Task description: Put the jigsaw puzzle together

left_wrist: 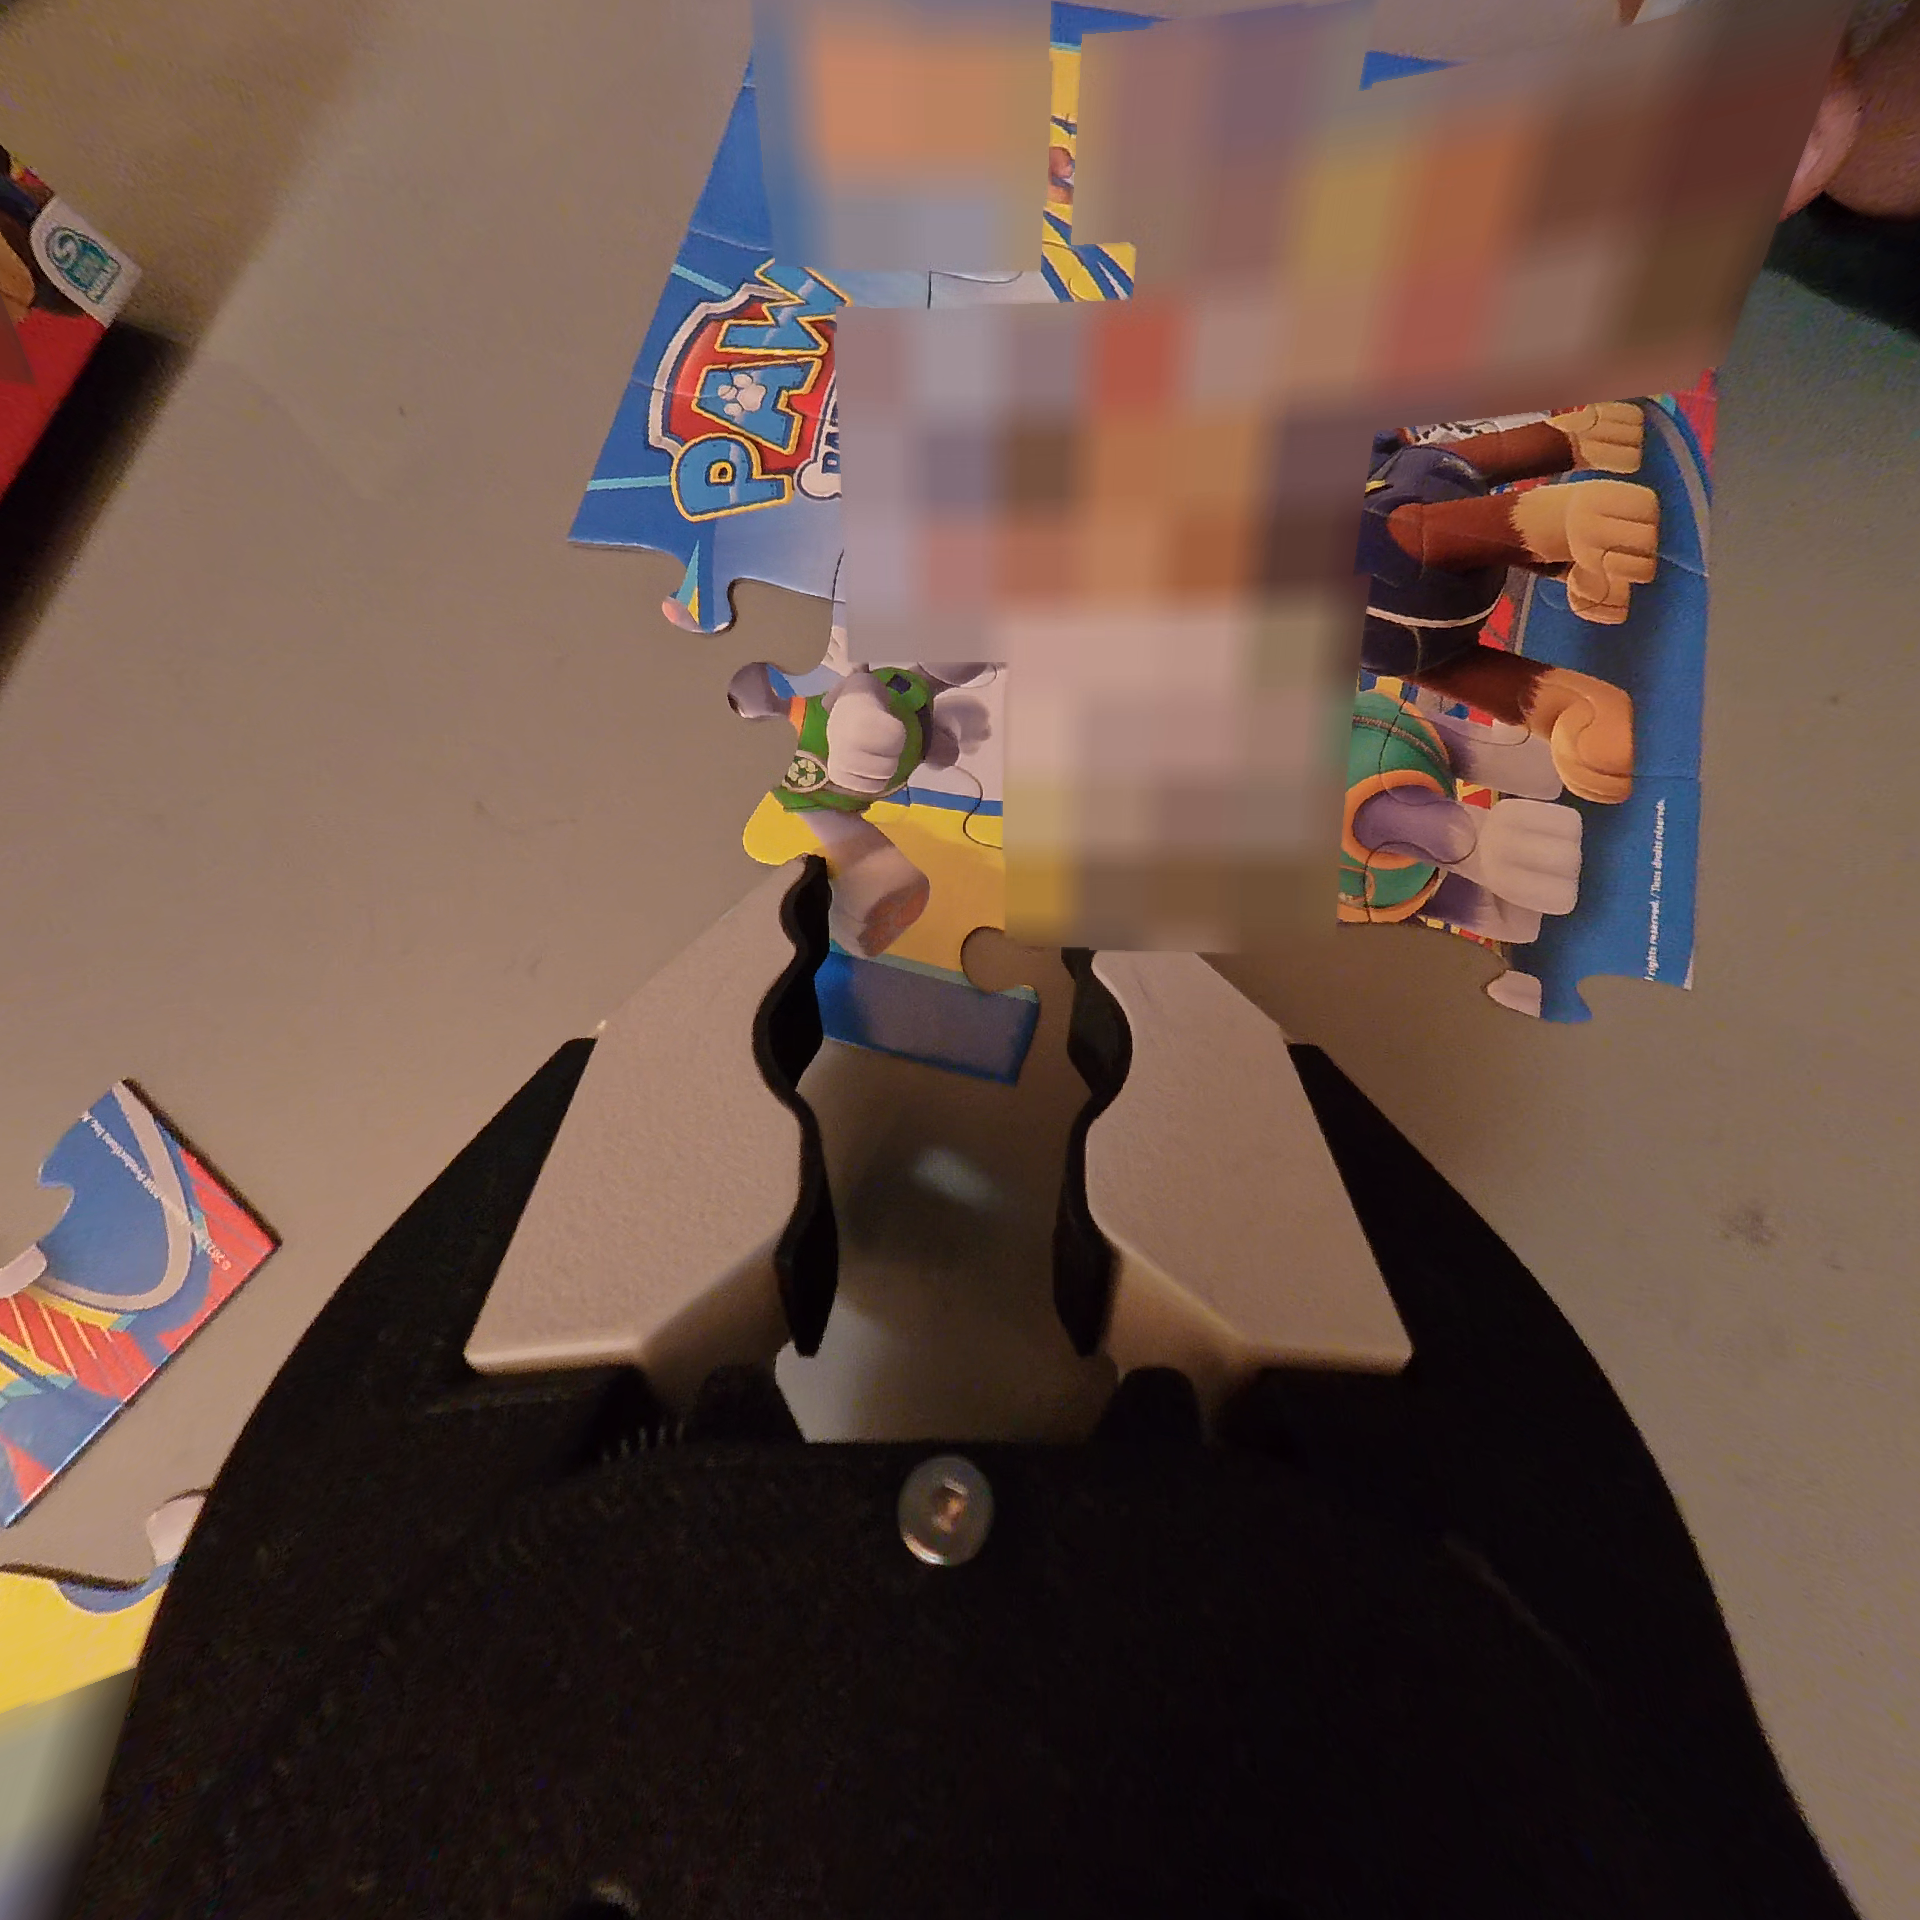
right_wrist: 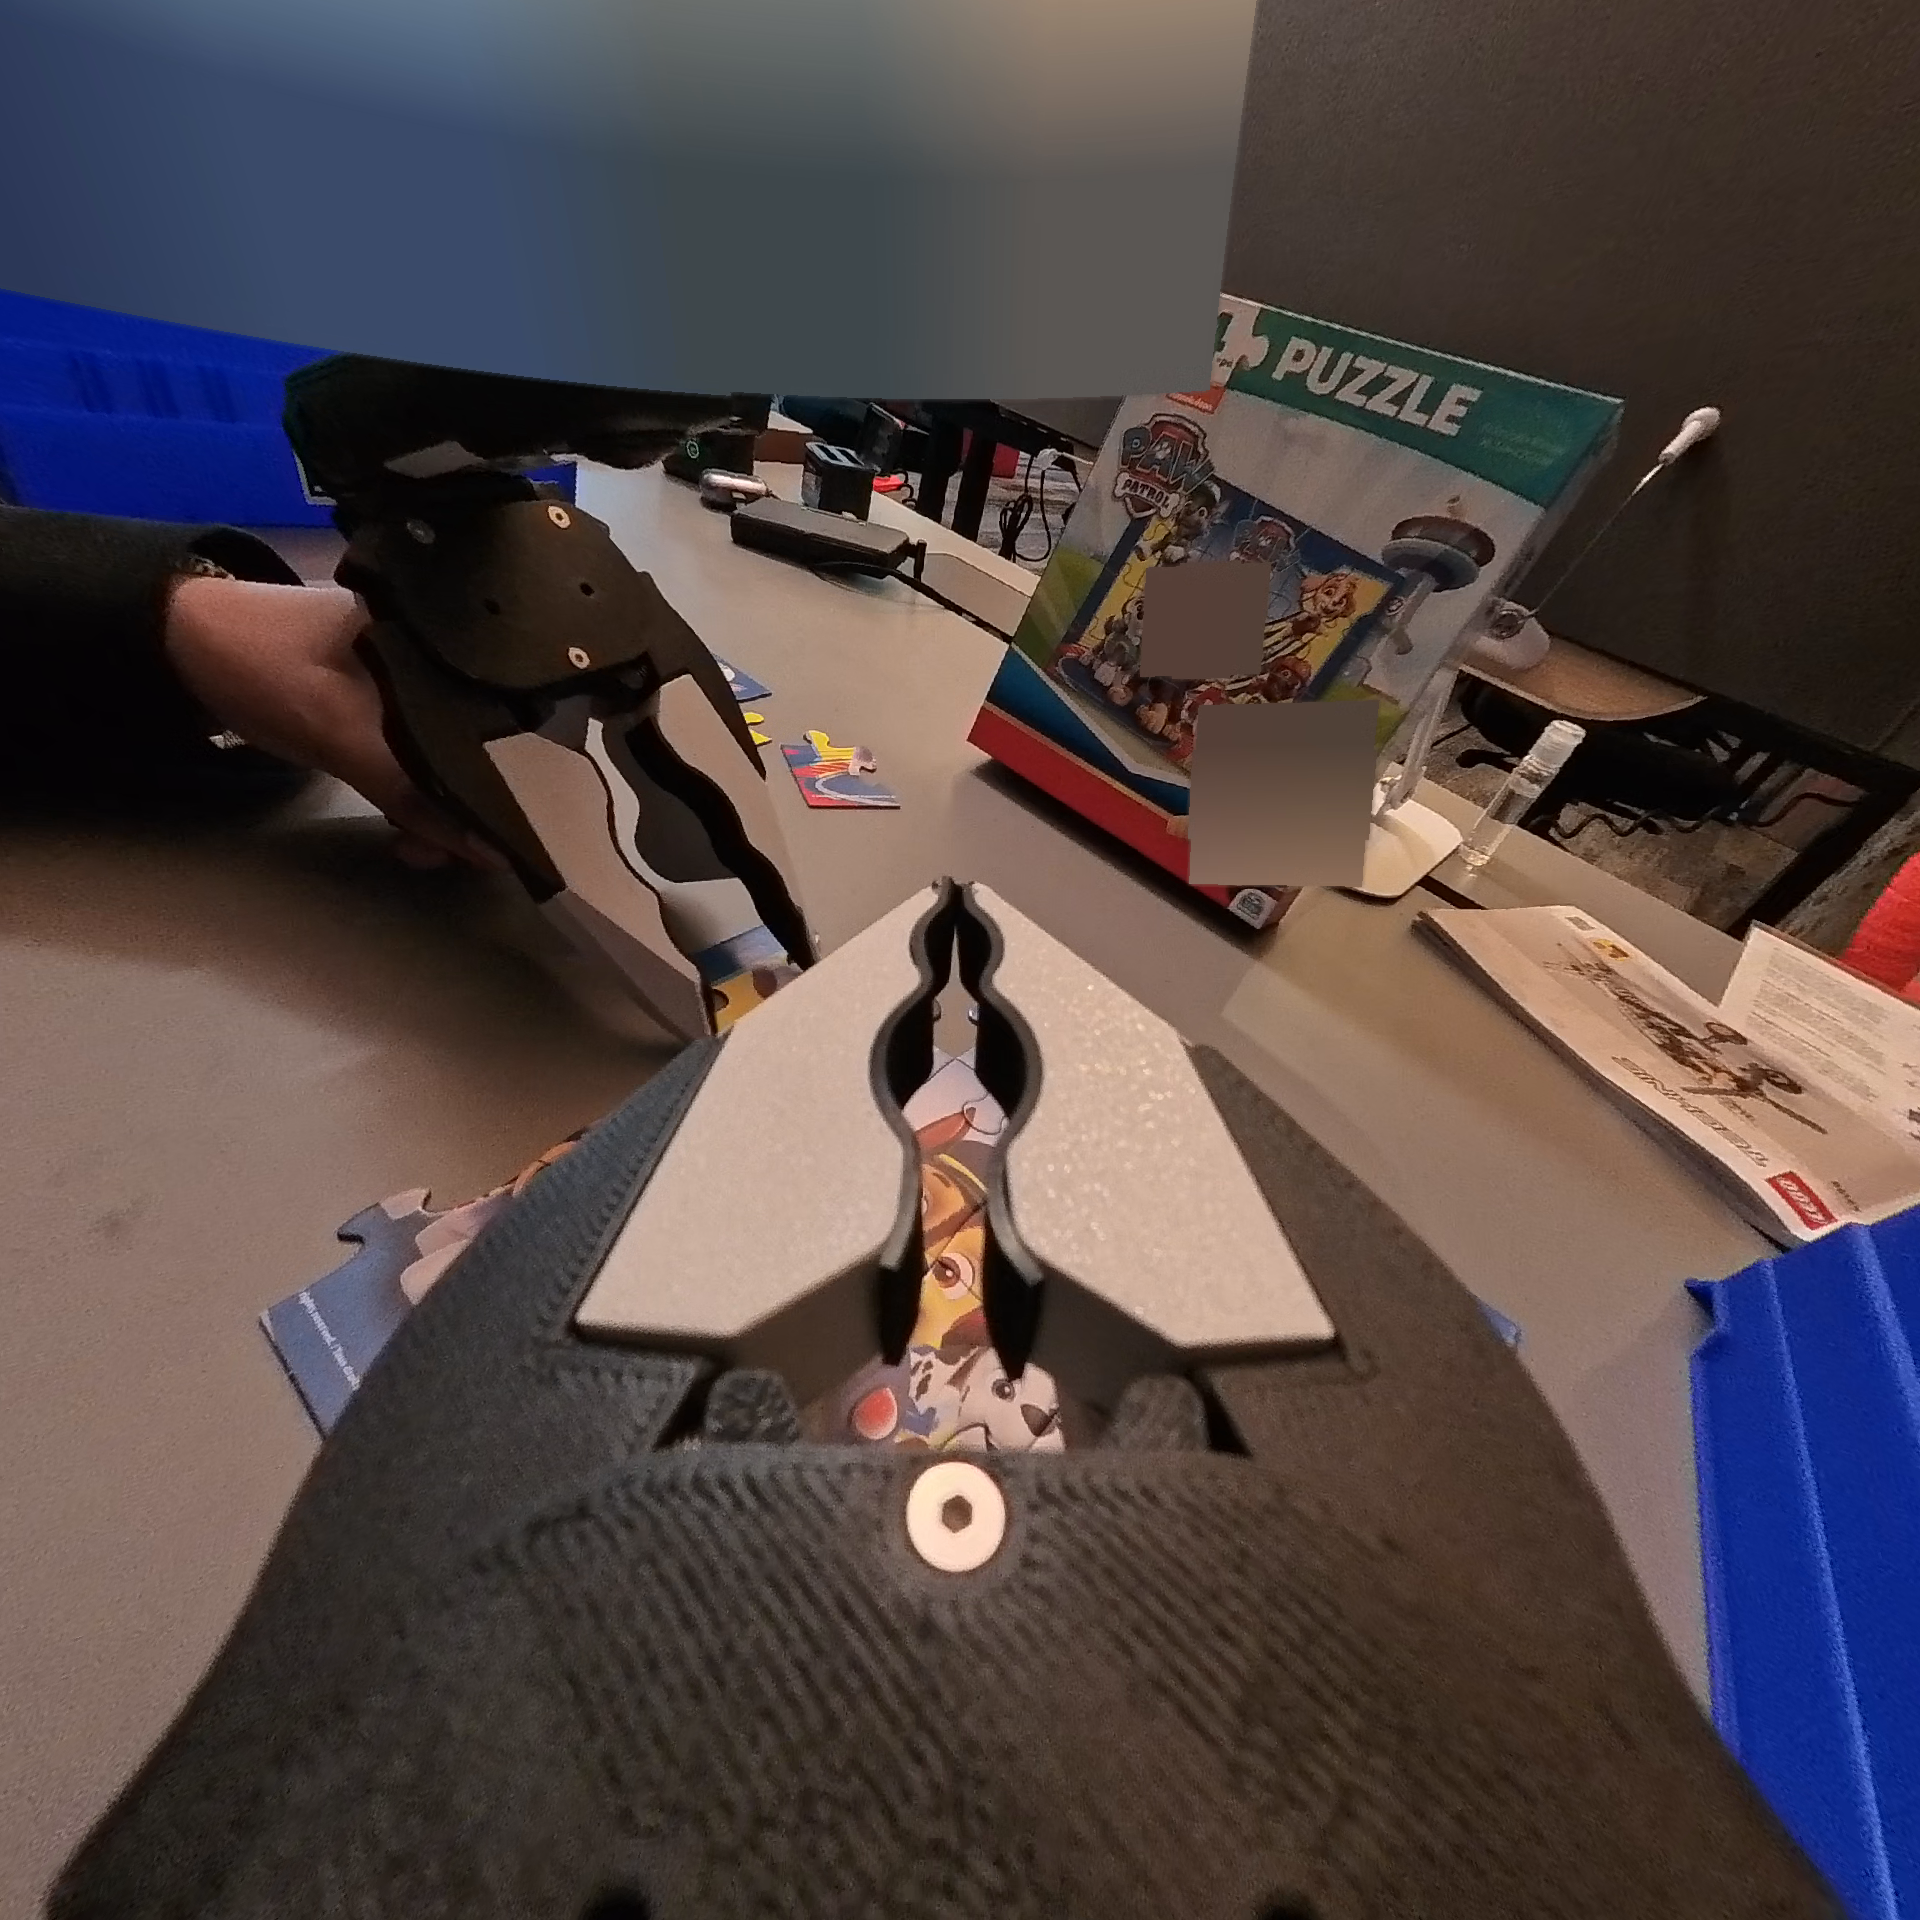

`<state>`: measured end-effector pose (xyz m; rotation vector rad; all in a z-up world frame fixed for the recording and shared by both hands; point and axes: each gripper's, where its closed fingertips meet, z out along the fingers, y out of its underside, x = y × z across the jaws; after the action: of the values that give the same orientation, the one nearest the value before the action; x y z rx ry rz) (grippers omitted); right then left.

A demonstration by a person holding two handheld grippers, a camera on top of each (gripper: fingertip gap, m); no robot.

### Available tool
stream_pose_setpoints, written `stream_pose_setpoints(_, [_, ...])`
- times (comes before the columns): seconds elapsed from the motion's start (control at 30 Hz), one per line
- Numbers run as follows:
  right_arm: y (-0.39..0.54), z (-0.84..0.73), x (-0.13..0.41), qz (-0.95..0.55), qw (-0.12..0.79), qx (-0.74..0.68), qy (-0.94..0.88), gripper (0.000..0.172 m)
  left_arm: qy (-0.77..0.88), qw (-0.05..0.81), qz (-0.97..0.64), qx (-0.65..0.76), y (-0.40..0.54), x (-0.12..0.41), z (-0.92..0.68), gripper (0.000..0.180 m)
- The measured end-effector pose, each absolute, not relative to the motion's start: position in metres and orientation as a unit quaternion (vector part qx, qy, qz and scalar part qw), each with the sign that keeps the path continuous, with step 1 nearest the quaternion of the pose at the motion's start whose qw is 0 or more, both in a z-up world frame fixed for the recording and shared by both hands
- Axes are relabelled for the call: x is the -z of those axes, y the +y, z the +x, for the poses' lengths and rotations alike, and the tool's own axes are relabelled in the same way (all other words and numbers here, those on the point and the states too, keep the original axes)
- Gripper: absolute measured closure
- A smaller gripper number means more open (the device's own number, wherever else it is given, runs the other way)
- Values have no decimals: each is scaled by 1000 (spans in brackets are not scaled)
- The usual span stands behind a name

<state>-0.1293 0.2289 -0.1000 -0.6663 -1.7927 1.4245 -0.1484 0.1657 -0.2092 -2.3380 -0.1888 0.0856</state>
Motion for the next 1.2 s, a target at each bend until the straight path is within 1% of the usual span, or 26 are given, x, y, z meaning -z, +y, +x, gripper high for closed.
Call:
stream_pose_setpoints(0.6, [229, -129, 100, -259, 369, -556, -698, 172, -73, 398, -914, -32, 165, 206, -149, 136])
stream_pose_setpoints(0.8, [229, -128, 100, -259, 369, -556, -698, 172, -80, 386, -919, -32, 162, 210, -152, 130])
stream_pose_setpoints(0.9, [229, -128, 100, -259, 370, -556, -698, 172, -80, 385, -919, -28, 162, 210, -151, 132])
stream_pose_setpoints(1.03, [229, -128, 100, -259, 370, -556, -698, 172, -77, 385, -919, -18, 162, 210, -147, 138])
stream_pose_setpoints(1.2, [229, -128, 100, -259, 370, -556, -698, 172, -77, 385, -919, -15, 161, 210, -147, 139])
